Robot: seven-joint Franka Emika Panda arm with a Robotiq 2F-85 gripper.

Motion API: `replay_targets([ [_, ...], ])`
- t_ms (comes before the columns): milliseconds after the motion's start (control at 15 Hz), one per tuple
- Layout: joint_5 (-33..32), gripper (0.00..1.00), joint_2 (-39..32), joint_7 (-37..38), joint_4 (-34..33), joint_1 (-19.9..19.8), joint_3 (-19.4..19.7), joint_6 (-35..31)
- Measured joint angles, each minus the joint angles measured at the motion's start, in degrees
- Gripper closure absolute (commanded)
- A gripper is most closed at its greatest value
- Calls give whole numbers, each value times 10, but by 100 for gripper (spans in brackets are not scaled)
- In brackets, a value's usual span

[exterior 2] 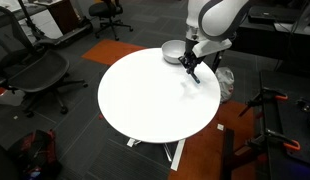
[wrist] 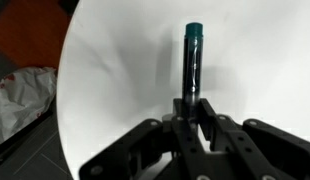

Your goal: Move the marker to the left

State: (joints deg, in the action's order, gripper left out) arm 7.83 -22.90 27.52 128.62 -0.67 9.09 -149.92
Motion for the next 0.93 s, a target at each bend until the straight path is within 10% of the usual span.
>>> replay_targets([
  [933,-12,95,-39,60,-130,85,-24,49],
])
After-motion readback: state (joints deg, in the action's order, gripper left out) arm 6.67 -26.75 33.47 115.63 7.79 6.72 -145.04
